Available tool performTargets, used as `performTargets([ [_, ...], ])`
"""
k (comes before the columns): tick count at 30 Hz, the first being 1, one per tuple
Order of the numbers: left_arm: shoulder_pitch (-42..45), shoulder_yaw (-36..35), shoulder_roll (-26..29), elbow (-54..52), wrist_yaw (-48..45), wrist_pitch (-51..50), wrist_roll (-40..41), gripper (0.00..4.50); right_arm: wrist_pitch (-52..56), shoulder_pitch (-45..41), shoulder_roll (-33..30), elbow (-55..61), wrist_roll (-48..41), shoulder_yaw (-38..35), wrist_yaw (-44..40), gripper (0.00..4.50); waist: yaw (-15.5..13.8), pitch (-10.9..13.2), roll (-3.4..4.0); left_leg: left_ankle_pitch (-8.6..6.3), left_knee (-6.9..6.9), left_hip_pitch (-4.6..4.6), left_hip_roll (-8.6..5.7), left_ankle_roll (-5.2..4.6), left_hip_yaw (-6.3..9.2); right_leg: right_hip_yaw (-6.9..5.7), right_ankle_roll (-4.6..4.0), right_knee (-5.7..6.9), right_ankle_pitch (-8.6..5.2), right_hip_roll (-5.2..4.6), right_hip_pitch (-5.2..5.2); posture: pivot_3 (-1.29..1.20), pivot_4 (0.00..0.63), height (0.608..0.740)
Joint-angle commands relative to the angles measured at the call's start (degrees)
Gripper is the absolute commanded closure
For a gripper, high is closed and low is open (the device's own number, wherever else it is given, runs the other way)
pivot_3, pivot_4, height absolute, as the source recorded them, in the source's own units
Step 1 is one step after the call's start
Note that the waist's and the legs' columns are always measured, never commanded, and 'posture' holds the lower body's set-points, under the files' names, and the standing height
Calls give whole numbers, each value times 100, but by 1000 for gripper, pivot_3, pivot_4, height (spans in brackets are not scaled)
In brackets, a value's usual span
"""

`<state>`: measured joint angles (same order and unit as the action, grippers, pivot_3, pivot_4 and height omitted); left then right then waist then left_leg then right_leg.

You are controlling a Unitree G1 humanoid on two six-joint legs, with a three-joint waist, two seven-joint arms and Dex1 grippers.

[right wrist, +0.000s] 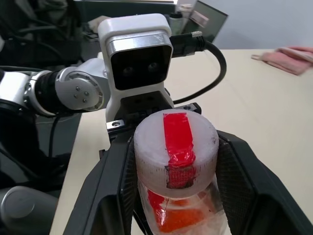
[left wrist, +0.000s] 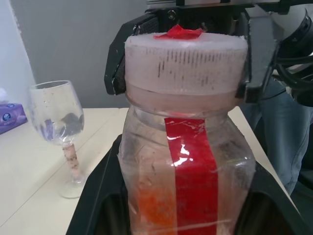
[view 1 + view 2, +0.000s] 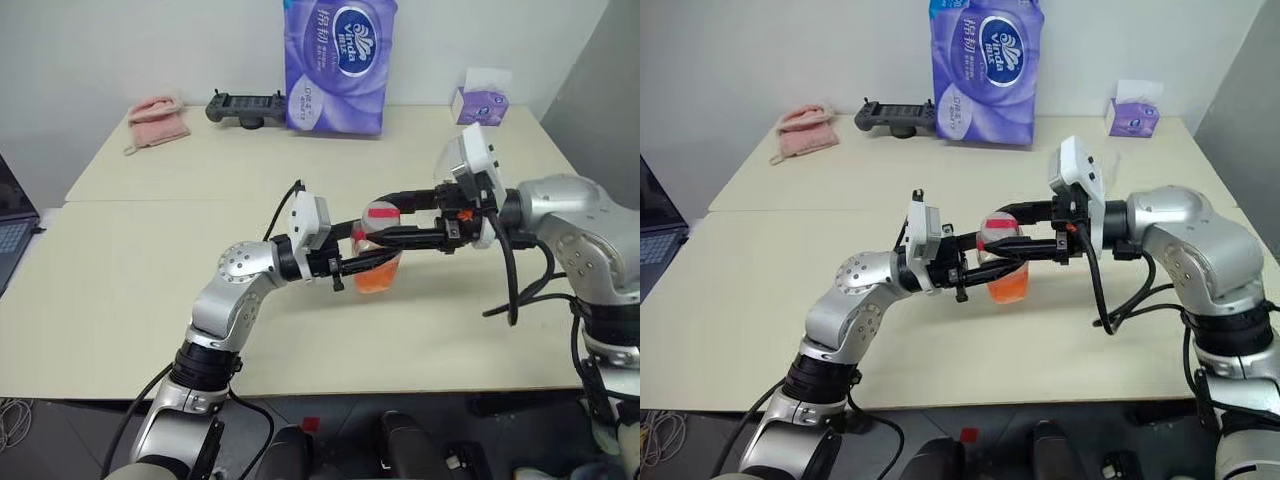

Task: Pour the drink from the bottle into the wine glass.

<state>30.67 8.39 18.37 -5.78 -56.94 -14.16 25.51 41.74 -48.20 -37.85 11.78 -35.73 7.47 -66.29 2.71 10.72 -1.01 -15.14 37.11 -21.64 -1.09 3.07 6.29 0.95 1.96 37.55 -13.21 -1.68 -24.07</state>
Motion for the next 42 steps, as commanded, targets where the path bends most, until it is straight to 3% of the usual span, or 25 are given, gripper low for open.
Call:
performTargets([
  [1,124,-205,-51,-9,278,28,-12,2734,-306,-216,176,20,-388,489,-1455,2593,-36,0,0,0,1,0,-2,0,1,0,-2,6,1,-2,-1,0,150,740],
  [8,134,-166,-10,-106,225,-135,79,2734,-249,-502,315,-555,-436,351,-2064,2593,-78,1,0,0,6,-5,-12,1,-1,1,-26,5,16,-15,-3,0,150,740],
  [13,154,-167,16,-154,241,-194,95,2734,-22,-702,487,-848,-498,191,-1917,2593,-82,0,0,1,6,-3,-11,2,0,0,-26,8,15,-14,-3,0,150,740],
  [19,165,-207,97,-117,266,-150,44,2737,461,-755,507,-712,-820,-117,-1758,479,-84,1,0,1,7,-4,-12,2,2,0,-27,10,16,-15,-4,0,150,740],
  [20,176,-239,116,-90,276,-140,37,2737,378,-703,559,-655,-821,-234,-1606,55,-87,1,0,1,7,-4,-12,2,2,0,-27,10,16,-15,-4,0,150,740],
  [21,180,-265,137,-68,282,-127,27,2737,238,-630,602,-571,-736,-330,-1391,0,-90,1,0,1,7,-5,-12,2,2,0,-27,10,16,-15,-4,0,150,740],
  [24,168,-301,176,-53,293,-101,13,2738,132,-478,664,-351,-576,-473,-896,0,-89,1,0,1,9,-6,-15,2,2,0,-26,10,16,-18,-4,0,150,740],
  [28,233,-365,204,62,331,-53,21,2739,277,34,779,712,-68,-589,806,0,-93,1,1,1,8,-8,-14,3,5,-2,-26,15,16,-19,-9,0,150,740],
  [32,264,-357,181,156,303,-27,46,2740,756,515,1084,1444,-478,-994,1964,0,-97,1,0,1,10,-11,-18,3,7,-2,-26,18,16,-24,-10,0,150,740],
  [42,505,-382,219,589,128,158,-1,2742,1240,1087,1184,2742,-15,-677,3764,0,-90,0,1,1,11,-10,-19,2,6,-2,-24,17,14,-24,-9,0,150,740],
])
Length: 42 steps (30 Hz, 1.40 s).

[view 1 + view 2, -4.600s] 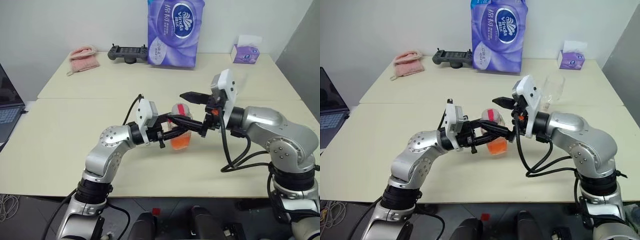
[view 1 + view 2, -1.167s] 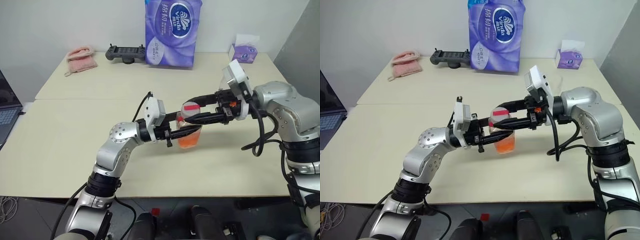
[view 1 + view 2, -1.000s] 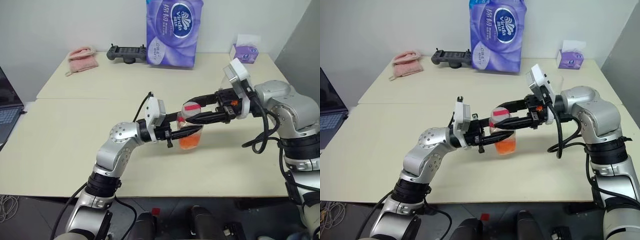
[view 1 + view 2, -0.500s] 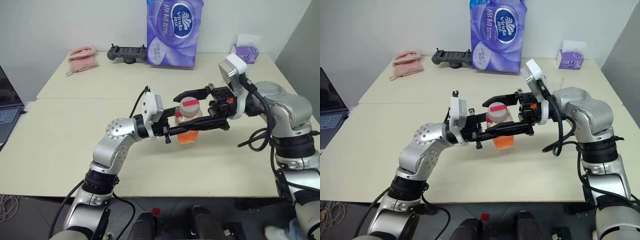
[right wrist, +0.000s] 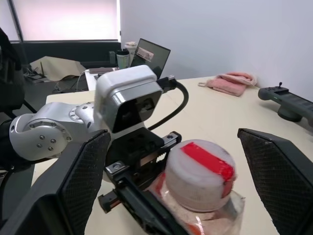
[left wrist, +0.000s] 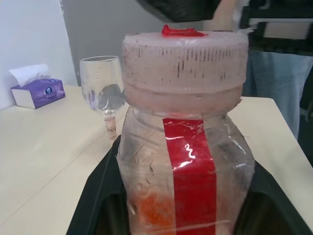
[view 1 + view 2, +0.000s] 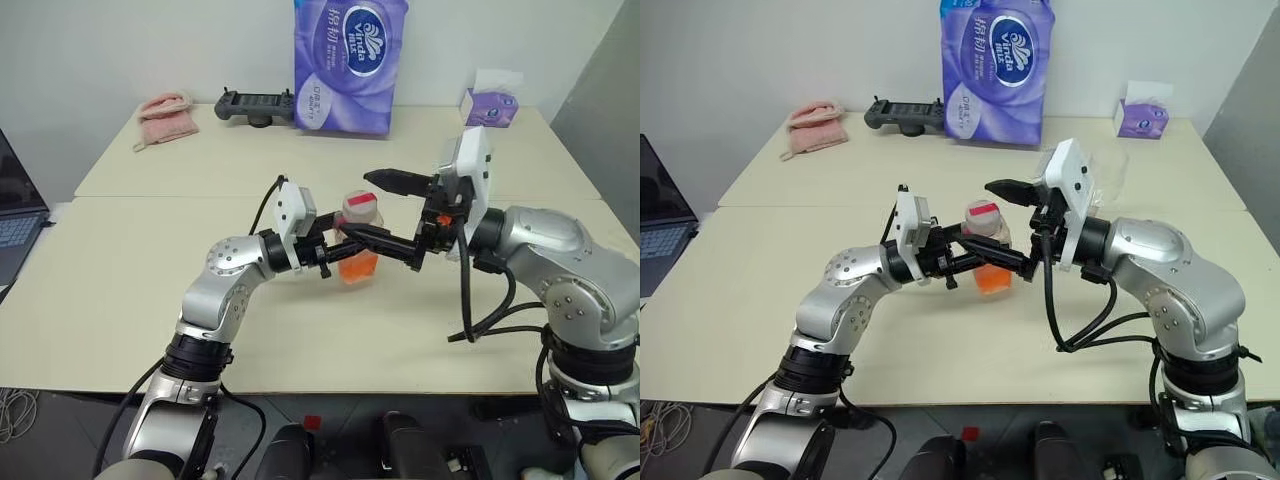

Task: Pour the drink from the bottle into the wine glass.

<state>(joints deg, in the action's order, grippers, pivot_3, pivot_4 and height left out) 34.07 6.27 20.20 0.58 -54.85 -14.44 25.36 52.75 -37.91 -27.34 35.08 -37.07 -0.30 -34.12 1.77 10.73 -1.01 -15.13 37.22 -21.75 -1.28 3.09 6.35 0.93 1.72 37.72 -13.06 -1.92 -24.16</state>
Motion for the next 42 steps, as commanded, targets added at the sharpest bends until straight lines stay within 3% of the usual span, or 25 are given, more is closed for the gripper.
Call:
performTargets([
  [1,176,-168,34,-23,-95,202,10,2742,224,82,230,465,172,158,792,0,11,0,0,0,-1,1,0,0,-1,1,0,0,0,0,0,0,150,740],
  [8,211,-145,-19,41,-141,258,-3,2742,646,181,986,591,202,148,1930,0,8,0,0,0,-1,0,0,0,0,2,-1,1,0,0,0,0,150,740],
  [12,188,-151,-17,62,-163,288,-14,2742,845,176,1077,631,206,212,2188,0,8,0,0,0,-2,-1,-1,0,0,2,-1,0,1,-1,0,0,150,740],
  [15,200,-155,-19,81,-170,292,-12,2742,961,153,1080,631,226,250,2327,597,9,0,0,0,-2,0,0,0,0,2,-1,0,0,0,0,0,150,740],
  [21,220,-164,-39,133,-190,324,-26,2742,1049,81,1008,587,303,301,2437,2606,10,0,0,0,-2,0,0,-1,0,1,0,1,0,1,0,0,150,740],
  [26,222,-163,-68,140,-190,335,-40,2743,891,69,945,527,269,222,2311,2647,11,0,0,0,-2,0,0,-1,0,1,1,1,-1,2,0,0,150,740],
  [29,212,-145,-103,107,-167,323,-44,2745,289,126,644,166,-40,157,1228,2647,10,0,0,0,-1,0,-1,-1,0,1,5,-2,-3,1,1,0,150,740],
  [32,222,-117,-155,87,-151,309,-52,2748,-17,9,117,-474,-785,149,-758,2647,9,0,0,0,-1,0,-3,-2,-3,1,7,-7,-4,1,4,0,150,740],
  [37,255,-70,-246,56,-134,292,-66,2760,-782,-627,-840,-1543,-534,923,-3563,2647,18,4,4,-1,-1,1,0,-3,-10,4,7,-11,-4,4,4,0,150,740],
  [42,165,-21,-319,-187,-70,176,-22,2766,-1445,-1602,-606,-3021,-42,1124,-4426,2647,97,4,3,0,-9,18,18,-3,-10,5,8,-1,-5,24,5,0,150,740],
])
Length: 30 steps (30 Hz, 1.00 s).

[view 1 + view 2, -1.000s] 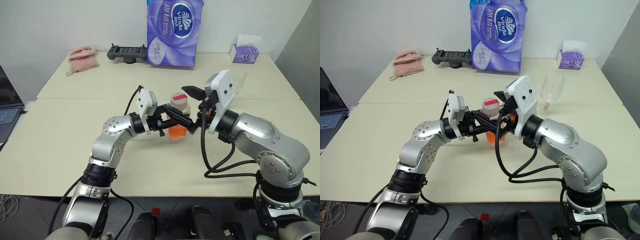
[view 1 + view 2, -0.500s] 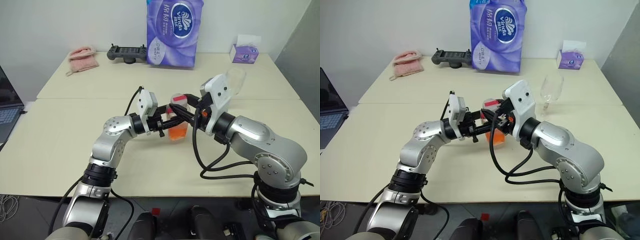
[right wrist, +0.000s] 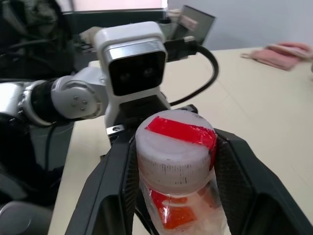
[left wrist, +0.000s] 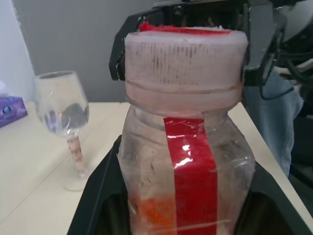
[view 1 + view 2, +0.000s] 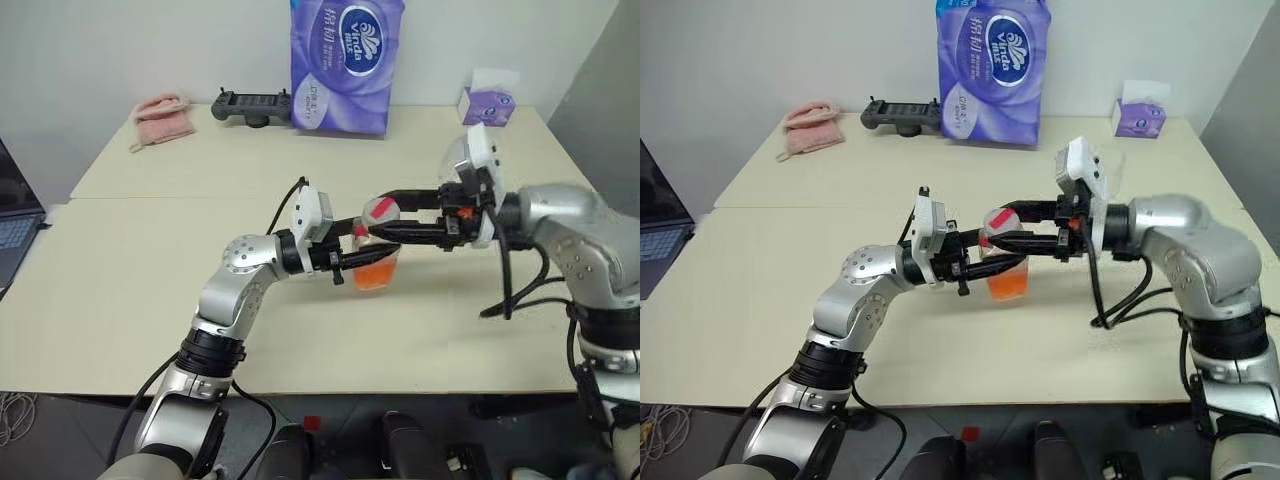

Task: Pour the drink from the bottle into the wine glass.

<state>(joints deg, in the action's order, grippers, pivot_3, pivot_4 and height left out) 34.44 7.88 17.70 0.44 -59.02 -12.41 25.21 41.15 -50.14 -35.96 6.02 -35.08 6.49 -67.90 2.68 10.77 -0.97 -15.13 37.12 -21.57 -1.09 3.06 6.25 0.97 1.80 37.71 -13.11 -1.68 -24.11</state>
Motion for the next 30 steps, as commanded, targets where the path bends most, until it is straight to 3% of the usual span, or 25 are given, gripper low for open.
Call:
performTargets([
  [1,121,-181,-79,-203,360,-41,-4,2766,-370,-444,249,-207,-176,490,-1246,2647,4,0,0,0,0,-1,1,0,1,0,0,2,0,2,-1,0,150,740],
  [6,164,-180,-119,-264,383,-110,22,2766,-528,-641,282,-648,37,572,-1739,2647,-18,0,0,0,3,-13,-10,1,5,-1,-10,-4,6,-12,-3,0,150,740],
  [14,171,-235,-102,-274,376,-163,27,2767,-535,-613,356,-658,274,452,-1562,2647,-41,0,0,1,5,-15,-19,2,7,-4,-9,-4,6,-26,-3,0,150,740],
  [19,125,-242,-73,-277,381,-149,5,2769,-765,-396,353,-253,354,298,-1323,914,-42,0,0,1,5,-14,-18,2,6,-3,-9,-3,6,-25,-4,0,150,740],
  [30,59,-230,-69,-312,409,-128,-32,2784,-374,13,766,431,512,124,258,864,-58,0,0,1,10,-15,-20,3,9,-4,-9,2,6,-27,-4,0,150,740],
])
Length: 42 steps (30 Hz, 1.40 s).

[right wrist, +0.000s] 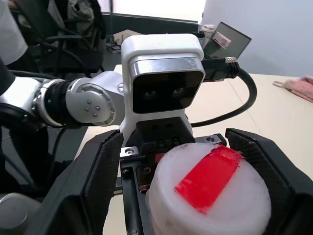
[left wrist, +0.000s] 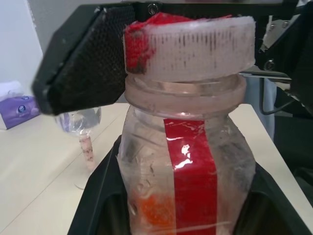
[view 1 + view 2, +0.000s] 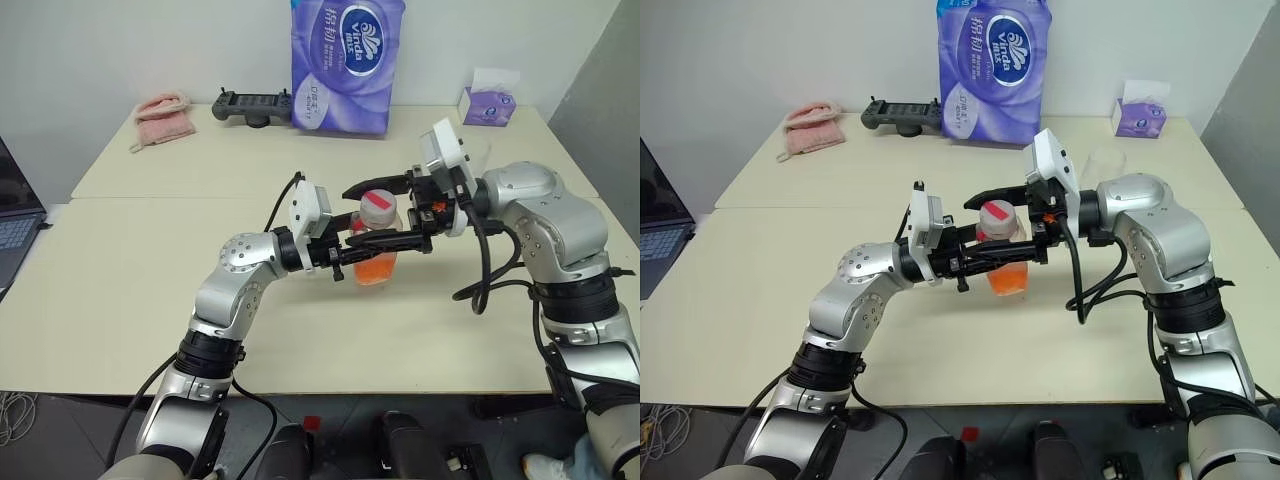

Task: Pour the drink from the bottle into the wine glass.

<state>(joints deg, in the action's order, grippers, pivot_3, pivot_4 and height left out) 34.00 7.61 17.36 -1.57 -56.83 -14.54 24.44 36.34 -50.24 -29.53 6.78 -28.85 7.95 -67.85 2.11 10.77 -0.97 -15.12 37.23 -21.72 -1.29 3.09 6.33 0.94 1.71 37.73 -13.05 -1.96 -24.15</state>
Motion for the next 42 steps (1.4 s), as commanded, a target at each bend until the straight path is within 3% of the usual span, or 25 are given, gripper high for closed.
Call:
performTargets([
  [1,104,-198,-41,-103,192,88,43,2784,119,21,146,371,-93,-23,338,864,0,0,0,0,0,1,0,0,-1,1,0,1,0,0,0,0,150,740],
  [8,152,-169,-71,-43,223,103,49,2784,18,-157,163,136,223,72,700,864,-14,0,0,0,0,0,-1,0,-1,0,0,0,0,0,0,0,150,740],
  [13,151,-181,-48,-31,241,115,51,2784,-29,-224,-104,27,221,25,438,864,-22,0,0,0,0,0,-1,0,-1,0,0,0,0,0,0,0,150,740],
  [20,108,-202,-20,-83,261,95,62,2784,-58,-233,-405,45,27,-177,125,864,-22,0,0,0,-1,0,0,-1,-1,-2,0,-1,0,1,0,0,150,740],
  [33,124,-179,-37,-61,283,79,54,2784,442,-218,-370,186,-289,-364,487,864,-22,0,0,0,0,0,0,-1,-2,0,0,0,0,1,0,0,150,740],
  [36,123,-176,-42,-70,282,71,62,2784,480,-237,-393,185,-236,-349,571,1477,-22,0,0,0,0,0,-1,-1,-2,0,0,0,0,1,0,0,150,740],
  [40,128,-183,-31,-51,271,75,63,2785,508,-246,-388,201,-202,-324,670,2701,-22,0,0,0,0,0,-1,-1,-2,0,0,0,0,1,0,0,150,740],
  [42,120,-186,-26,-59,270,74,63,2785,520,-248,-382,212,-211,-338,694,2722,-22,0,0,0,0,0,-1,-1,-2,0,0,0,0,1,0,0,150,740],
])
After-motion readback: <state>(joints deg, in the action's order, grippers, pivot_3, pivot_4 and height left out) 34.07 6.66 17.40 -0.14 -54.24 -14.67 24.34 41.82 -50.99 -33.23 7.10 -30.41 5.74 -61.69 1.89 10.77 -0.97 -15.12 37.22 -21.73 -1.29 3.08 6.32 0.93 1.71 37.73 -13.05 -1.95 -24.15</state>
